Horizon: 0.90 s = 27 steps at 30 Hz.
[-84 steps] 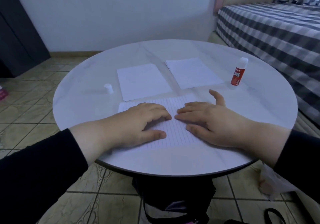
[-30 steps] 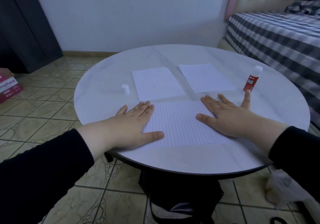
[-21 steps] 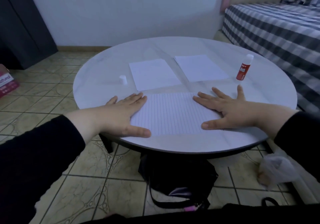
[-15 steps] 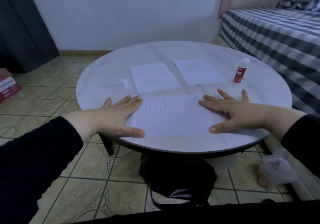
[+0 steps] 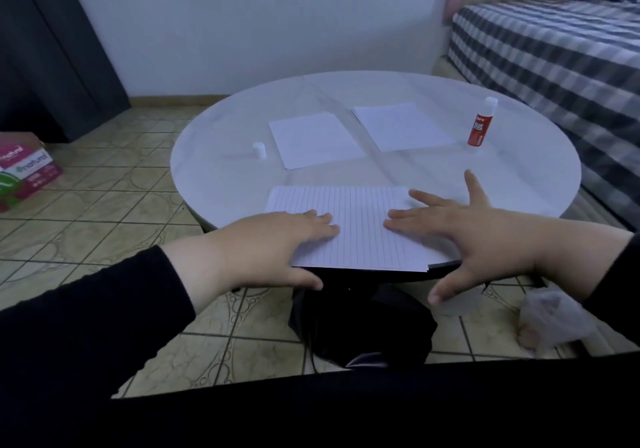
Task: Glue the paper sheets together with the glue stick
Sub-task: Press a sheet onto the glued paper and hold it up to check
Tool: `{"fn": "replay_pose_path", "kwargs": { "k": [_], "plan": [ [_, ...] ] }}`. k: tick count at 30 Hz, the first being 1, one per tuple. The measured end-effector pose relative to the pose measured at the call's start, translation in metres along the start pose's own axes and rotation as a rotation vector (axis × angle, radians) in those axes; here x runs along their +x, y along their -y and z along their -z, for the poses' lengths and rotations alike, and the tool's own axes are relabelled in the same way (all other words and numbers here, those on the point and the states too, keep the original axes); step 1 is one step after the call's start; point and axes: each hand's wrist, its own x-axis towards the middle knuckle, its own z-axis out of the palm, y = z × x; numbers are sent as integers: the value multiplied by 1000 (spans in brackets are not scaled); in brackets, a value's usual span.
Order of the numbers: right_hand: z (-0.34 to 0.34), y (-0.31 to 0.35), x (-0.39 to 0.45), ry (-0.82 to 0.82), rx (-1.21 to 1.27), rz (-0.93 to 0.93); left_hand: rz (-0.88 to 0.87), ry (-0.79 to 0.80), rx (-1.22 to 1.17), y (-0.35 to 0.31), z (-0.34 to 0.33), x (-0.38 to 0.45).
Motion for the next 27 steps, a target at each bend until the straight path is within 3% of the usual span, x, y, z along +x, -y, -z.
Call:
{"fn": "replay_pose_path", "kwargs": {
  "k": [6,10,17,22,27],
  "plan": [
    [5,16,-11,-129,201,16,62,-191,-195,-5,12,-22],
    [17,19,-11,-432,589,-22,137,-459,-336,-6,31,-29],
    [55,7,1,-836,1173,-95,203,-864,-963,-3,82,-22],
    [67,20,7,-794,1562,-112,233,-924,-1278,-11,89,-6],
    [66,27,15,-845,1653,-231,294,-915,-1282,-15,81,1]
  ]
}}
